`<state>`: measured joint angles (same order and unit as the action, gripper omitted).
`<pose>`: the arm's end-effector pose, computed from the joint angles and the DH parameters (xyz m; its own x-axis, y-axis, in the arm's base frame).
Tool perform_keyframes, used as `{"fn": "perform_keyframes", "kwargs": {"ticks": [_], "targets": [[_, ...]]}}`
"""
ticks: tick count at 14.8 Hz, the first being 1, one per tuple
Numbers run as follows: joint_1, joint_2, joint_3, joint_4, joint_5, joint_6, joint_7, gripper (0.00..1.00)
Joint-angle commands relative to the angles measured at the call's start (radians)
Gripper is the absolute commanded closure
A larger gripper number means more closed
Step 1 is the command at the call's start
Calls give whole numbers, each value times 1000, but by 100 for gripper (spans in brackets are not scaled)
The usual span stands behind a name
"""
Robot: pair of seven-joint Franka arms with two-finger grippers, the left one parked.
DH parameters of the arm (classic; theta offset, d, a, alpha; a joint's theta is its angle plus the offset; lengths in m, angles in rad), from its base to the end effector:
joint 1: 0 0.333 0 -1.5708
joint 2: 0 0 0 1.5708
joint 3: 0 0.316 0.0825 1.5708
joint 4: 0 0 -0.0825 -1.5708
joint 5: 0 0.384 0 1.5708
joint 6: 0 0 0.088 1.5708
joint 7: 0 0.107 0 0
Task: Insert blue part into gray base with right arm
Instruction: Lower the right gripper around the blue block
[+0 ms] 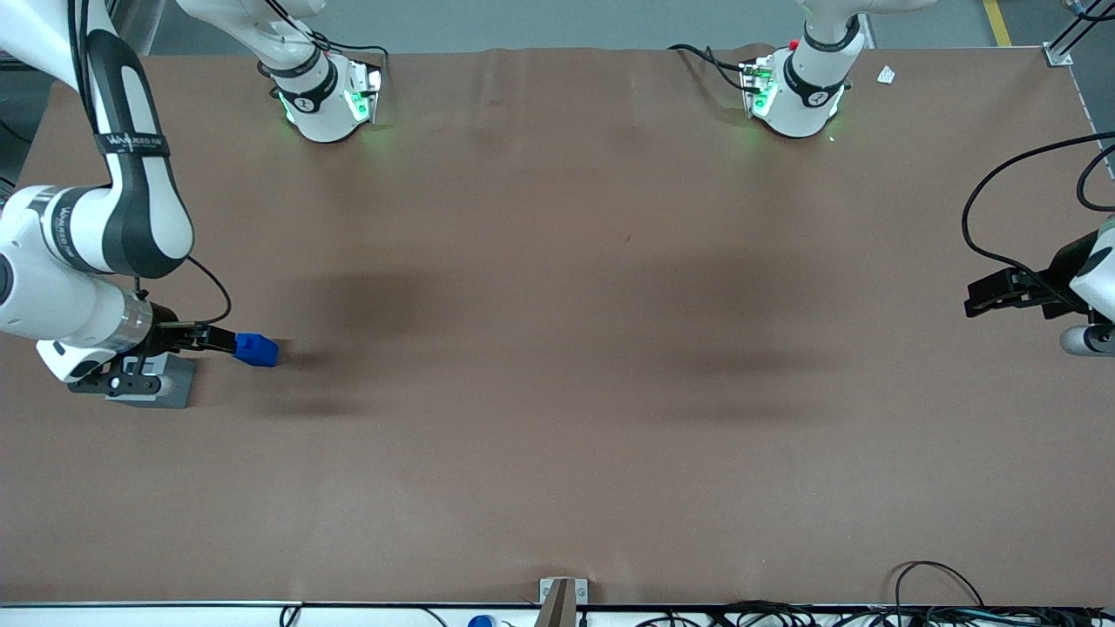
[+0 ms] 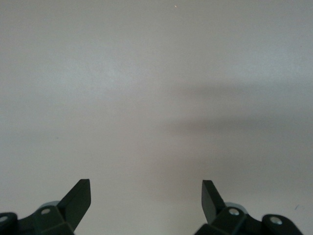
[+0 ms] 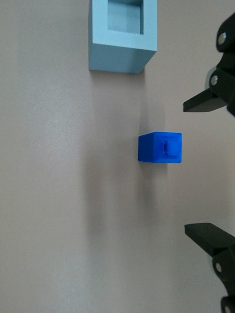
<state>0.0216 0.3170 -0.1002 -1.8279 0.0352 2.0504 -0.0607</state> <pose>0.6201 -0.0432 0.3543 0.9952 -0.0318 -0.0925 -0.0323 -0.9995 -0.0040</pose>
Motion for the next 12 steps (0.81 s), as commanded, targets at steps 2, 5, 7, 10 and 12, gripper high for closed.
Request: {"fn": "perform_keyframes", "kwargs": {"ticks": [2,5,7,10,12], "targets": [[-11,14,5,-24,-14,25,7,0],[-12,33,5,-25,-12,42,7,0],[-25,39,5,-40,-11,59,7,0],[-34,39,7,-91,5,120,9,0],[-34,40,7,-117,5,152,9,0]]}}
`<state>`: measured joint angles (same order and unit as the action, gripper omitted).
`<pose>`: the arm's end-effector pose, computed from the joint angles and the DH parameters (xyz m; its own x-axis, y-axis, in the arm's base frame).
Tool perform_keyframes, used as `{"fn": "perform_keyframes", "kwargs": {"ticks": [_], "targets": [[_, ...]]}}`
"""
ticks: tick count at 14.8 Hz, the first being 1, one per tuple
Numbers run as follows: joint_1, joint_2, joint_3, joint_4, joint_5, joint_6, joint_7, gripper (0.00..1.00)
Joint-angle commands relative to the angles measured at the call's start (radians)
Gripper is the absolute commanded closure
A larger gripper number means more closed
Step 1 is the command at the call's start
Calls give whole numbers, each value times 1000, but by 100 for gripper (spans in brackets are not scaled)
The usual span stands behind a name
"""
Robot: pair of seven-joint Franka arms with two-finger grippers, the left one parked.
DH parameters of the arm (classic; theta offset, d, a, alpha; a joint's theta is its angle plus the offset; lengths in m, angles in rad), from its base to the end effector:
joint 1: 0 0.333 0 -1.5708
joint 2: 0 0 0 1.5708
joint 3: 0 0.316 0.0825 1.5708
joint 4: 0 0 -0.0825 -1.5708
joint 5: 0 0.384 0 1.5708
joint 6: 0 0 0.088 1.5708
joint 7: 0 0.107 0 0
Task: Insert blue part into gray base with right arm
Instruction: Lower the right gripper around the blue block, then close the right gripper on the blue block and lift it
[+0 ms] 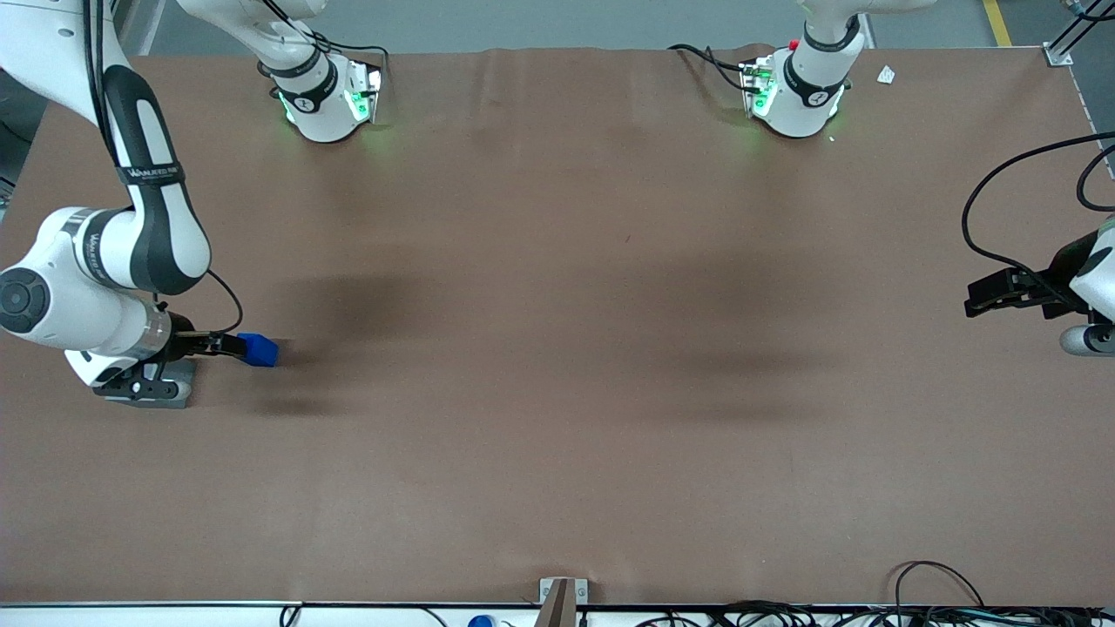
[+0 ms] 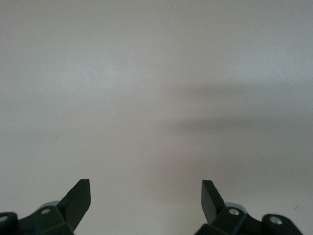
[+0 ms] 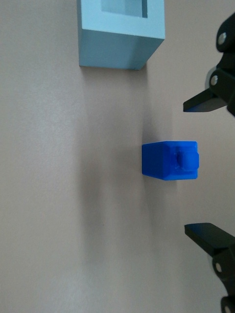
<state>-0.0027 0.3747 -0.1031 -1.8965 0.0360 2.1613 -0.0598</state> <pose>0.6120 -0.0605 0.2976 0.9922 -0.0624 -0.1077 -0.0624 -0.9980 0.0037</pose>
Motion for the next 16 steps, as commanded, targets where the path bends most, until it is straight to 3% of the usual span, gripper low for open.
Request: {"fn": "perform_keyframes", "kwargs": {"ticks": [1,16], "targets": [[-8,-14,10,-61,4,52,8,0],[4,82,10,-72,18,98,6,3]]}}
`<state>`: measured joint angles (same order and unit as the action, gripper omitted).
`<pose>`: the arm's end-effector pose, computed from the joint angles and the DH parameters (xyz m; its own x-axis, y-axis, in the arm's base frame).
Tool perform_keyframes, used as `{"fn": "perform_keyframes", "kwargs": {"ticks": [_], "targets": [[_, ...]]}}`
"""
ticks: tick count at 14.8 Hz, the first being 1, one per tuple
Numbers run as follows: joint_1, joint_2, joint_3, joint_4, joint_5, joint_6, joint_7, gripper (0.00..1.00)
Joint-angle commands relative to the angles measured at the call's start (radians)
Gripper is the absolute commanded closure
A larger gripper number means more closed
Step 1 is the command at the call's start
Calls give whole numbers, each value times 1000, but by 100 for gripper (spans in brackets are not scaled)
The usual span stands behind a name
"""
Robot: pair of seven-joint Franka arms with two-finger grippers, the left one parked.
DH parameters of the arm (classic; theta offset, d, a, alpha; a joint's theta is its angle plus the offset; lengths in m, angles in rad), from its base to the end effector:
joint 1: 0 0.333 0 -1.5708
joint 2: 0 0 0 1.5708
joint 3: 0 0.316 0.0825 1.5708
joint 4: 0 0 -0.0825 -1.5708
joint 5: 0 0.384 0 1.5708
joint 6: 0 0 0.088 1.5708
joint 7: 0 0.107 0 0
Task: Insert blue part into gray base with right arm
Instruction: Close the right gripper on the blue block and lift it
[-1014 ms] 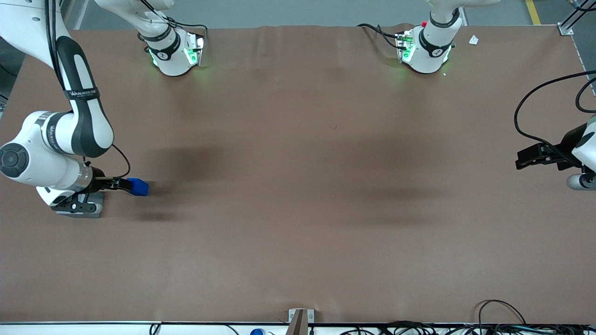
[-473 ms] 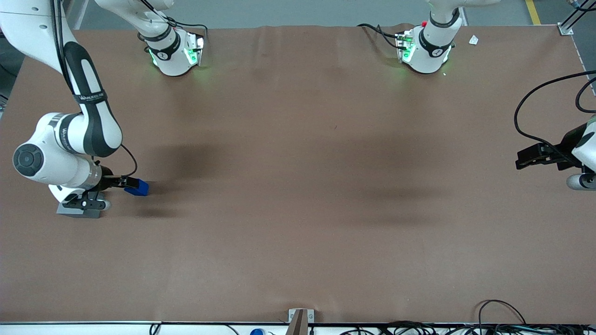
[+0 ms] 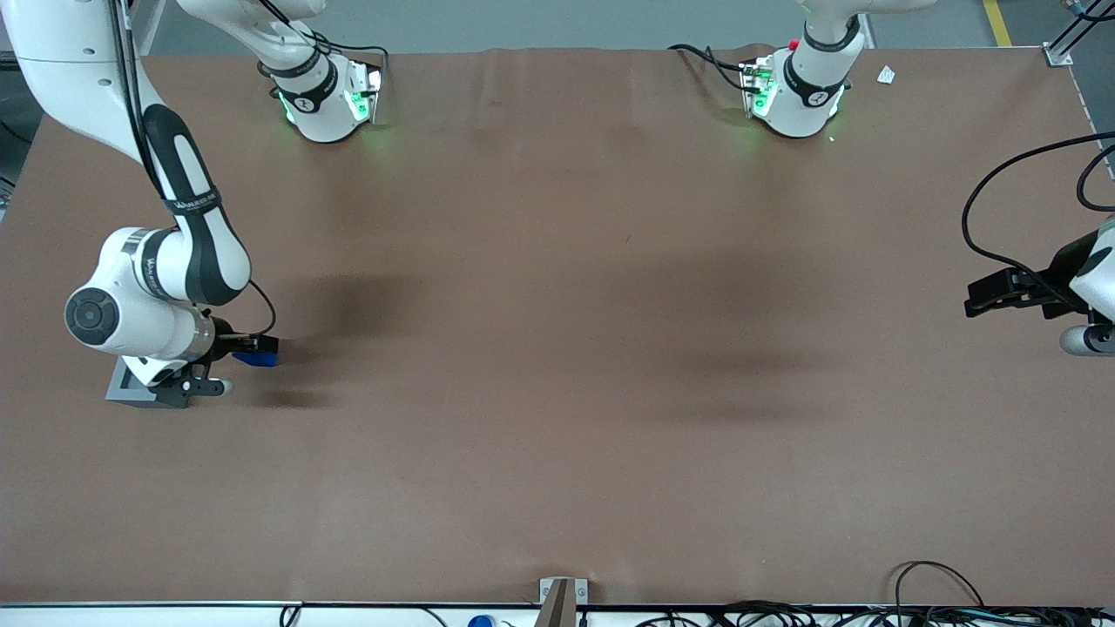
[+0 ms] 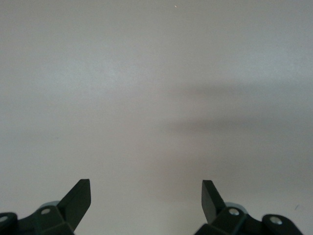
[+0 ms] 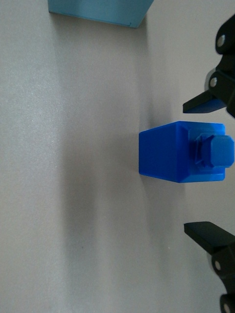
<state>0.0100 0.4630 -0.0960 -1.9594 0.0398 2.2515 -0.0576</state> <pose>0.5967 -0.0489 0.2251 0.9845 -0.0495 -0.1680 -0.0490 -0.9988 0.0069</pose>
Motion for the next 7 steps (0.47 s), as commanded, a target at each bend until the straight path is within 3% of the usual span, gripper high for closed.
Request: {"fn": "perform_keyframes", "kwargs": {"ticks": [1,7], "targets": [[-12,-4,2,-9,14,8,5,5],[-18,-1,2,-7,14,5,5,23]]}}
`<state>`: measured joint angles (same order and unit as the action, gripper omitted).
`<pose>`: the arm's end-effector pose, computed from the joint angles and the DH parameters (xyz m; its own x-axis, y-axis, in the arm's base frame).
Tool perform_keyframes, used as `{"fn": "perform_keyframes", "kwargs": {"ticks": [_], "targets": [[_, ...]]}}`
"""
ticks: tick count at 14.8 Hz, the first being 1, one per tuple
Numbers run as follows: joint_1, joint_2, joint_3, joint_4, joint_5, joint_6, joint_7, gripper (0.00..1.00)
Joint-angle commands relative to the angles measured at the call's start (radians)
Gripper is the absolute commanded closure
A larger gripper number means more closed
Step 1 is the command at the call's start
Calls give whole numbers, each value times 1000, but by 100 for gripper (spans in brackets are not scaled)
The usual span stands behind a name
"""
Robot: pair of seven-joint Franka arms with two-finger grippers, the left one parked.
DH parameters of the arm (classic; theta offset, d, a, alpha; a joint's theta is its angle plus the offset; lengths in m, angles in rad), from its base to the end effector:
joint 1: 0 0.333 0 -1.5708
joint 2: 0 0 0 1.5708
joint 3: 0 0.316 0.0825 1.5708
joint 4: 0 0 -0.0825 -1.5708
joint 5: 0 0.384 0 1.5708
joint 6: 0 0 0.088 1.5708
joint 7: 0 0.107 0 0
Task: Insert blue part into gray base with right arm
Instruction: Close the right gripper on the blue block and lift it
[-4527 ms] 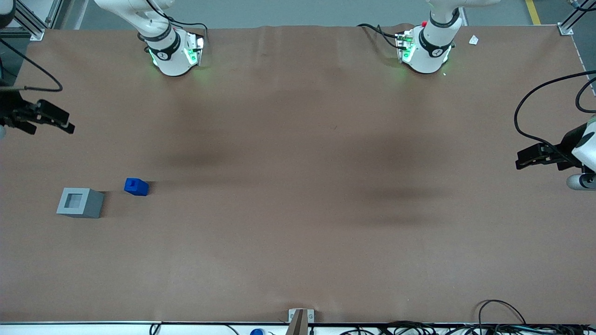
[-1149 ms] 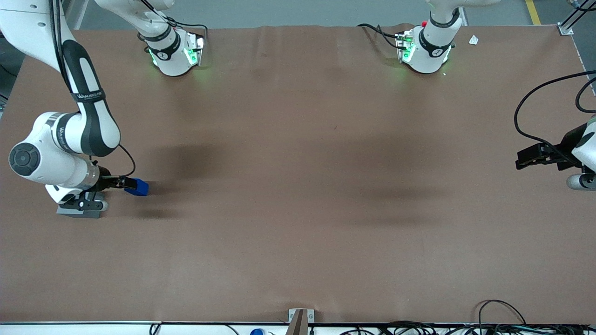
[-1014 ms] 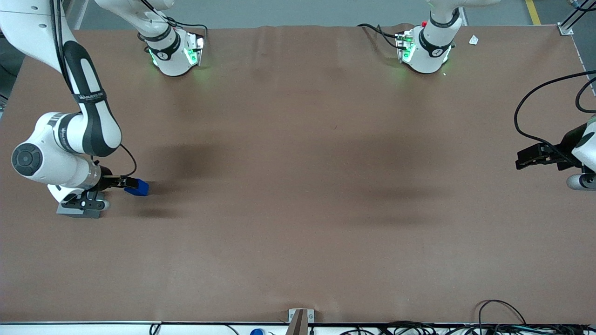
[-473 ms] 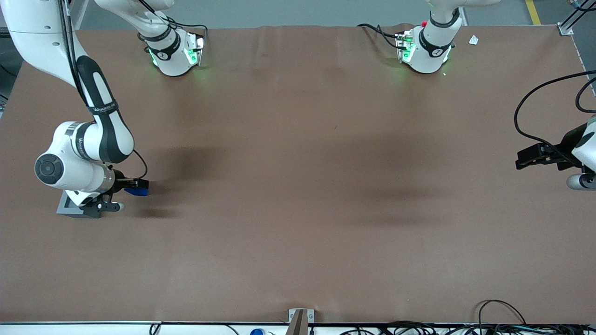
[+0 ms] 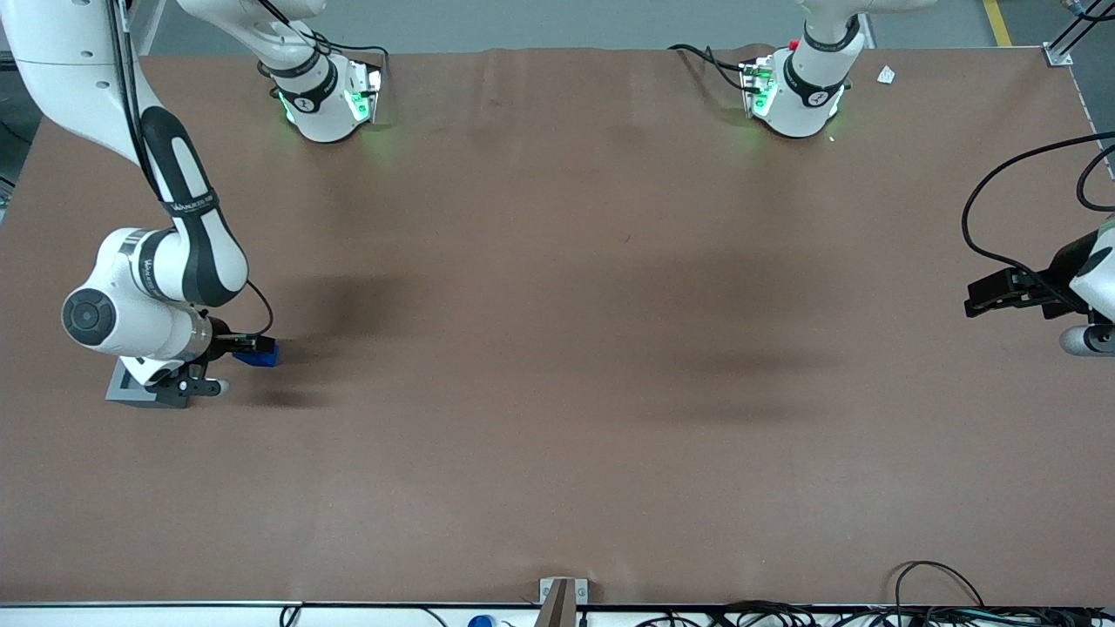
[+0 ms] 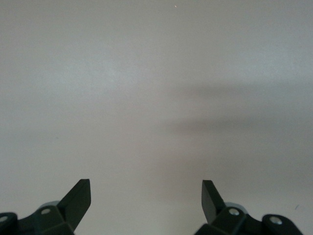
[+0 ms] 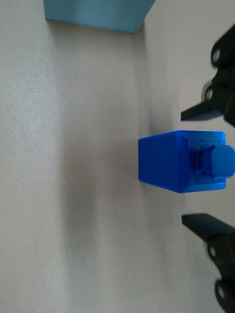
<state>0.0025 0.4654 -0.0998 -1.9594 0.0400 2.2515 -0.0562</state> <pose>0.5959 -0.0556 0.2238 0.9834 -0.0620 -0.1703 -0.0614 -0.9981 0.0088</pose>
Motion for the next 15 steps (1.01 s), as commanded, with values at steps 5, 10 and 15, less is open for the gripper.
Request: {"fn": "perform_keyframes", "kwargs": {"ticks": [5,10,15], "targets": [[-9,-4,6,-4,14,6,2,45],[-6,-4,6,0,14,-4,6,83],[-19,-8,5,46,14,-16,13,97]]}}
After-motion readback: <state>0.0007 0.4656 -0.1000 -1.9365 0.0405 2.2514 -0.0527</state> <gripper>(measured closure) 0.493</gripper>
